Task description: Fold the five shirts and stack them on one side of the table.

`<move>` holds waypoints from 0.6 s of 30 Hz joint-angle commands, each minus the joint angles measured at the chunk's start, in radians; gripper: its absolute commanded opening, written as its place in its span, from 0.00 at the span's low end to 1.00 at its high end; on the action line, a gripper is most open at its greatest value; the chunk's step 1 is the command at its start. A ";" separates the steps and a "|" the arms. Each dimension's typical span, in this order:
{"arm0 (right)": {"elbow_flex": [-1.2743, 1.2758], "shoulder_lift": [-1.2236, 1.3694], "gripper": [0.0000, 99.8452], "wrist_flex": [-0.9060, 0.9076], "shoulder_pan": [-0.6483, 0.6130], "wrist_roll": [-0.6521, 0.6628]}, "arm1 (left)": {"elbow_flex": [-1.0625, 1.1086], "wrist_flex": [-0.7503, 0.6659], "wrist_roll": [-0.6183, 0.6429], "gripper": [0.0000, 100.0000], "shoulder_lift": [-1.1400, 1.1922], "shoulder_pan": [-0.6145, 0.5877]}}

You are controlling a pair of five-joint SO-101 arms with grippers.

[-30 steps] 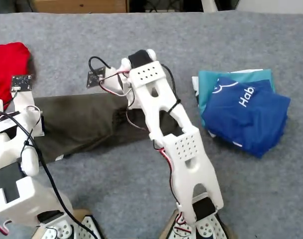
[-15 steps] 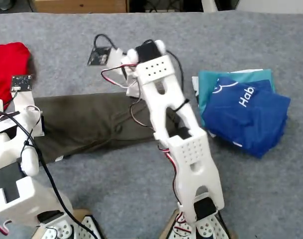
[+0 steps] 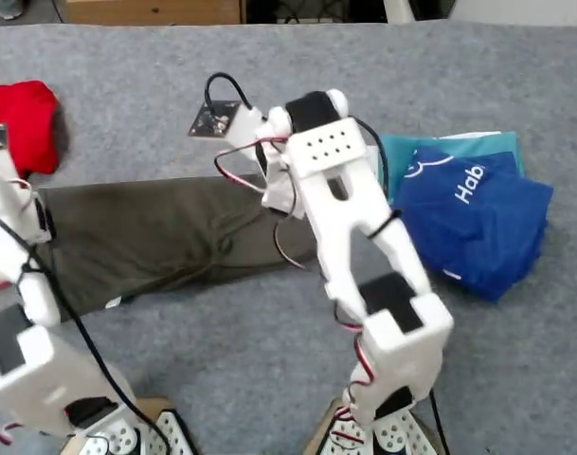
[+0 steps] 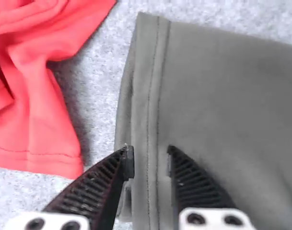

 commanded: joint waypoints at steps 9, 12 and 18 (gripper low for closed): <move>0.150 -0.153 0.01 -0.043 0.009 0.026 | -0.671 0.279 0.023 0.18 0.509 -0.033; 0.150 -0.153 0.01 -0.041 0.009 0.023 | -0.803 0.295 0.015 0.18 0.643 -0.065; 0.150 -0.153 0.01 -0.041 0.009 0.021 | -1.084 0.408 0.000 0.18 0.839 -0.074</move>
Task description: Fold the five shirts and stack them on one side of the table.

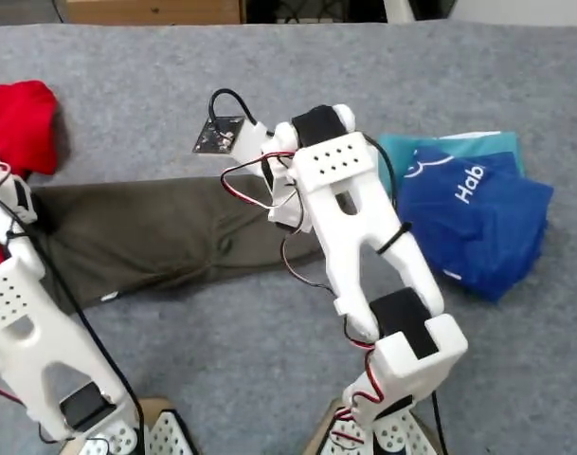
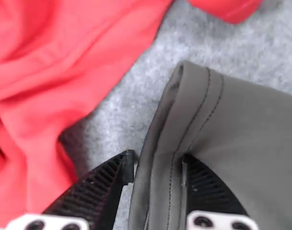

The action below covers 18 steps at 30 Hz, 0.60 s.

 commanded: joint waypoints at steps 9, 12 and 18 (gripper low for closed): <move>0.001 -0.059 0.01 -0.005 0.008 0.005 | -0.455 0.250 -0.095 0.12 0.261 -0.019; -0.002 -0.059 0.01 -0.005 0.008 0.005 | -0.484 0.253 -0.098 0.03 0.282 -0.016; -0.007 -0.061 0.01 -0.011 0.009 0.005 | -0.484 0.255 -0.097 0.03 0.281 0.007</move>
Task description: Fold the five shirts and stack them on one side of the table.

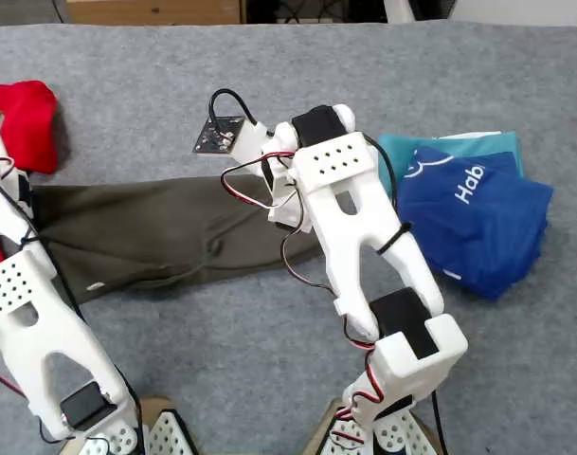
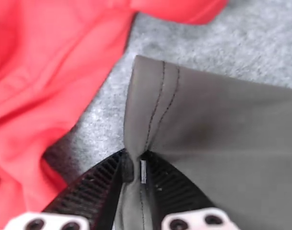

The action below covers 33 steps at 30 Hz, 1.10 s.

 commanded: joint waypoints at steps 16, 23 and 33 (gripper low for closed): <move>-0.444 -0.059 0.01 -0.103 0.098 -0.083 | 0.311 0.008 0.011 0.03 -0.391 0.191; -0.452 -0.061 0.01 -0.230 0.183 -0.132 | 0.579 0.005 0.066 0.03 -0.657 0.335; -0.475 -0.074 0.01 -0.222 0.350 -0.103 | 0.674 0.005 0.262 0.03 -0.816 0.601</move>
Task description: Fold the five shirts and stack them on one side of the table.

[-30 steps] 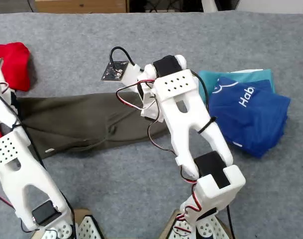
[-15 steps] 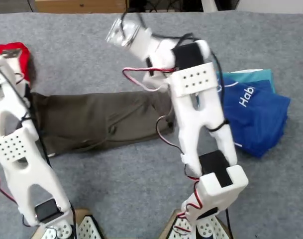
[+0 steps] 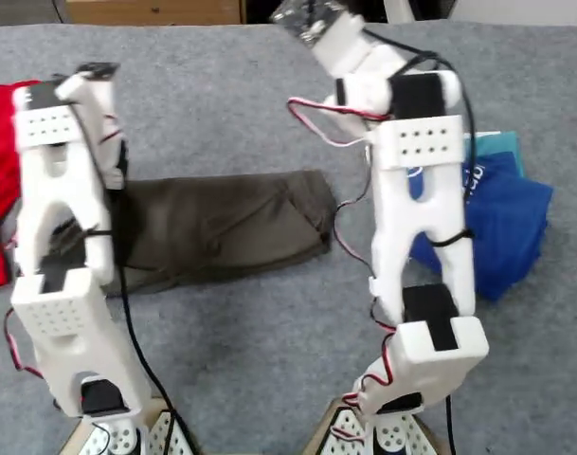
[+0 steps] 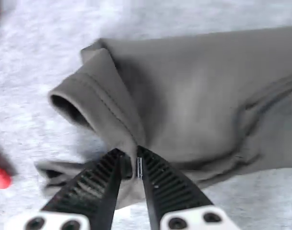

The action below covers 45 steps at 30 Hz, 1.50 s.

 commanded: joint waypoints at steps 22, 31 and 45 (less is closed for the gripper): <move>-0.091 -0.188 0.01 0.046 0.399 0.098 | 0.002 -0.236 0.427 0.03 -0.064 0.598; -0.088 -0.194 0.01 0.046 0.405 0.100 | -0.005 -0.374 0.470 0.03 0.008 0.648; -0.087 -0.194 0.01 0.046 0.402 0.101 | -0.062 -0.442 0.470 0.03 0.058 0.693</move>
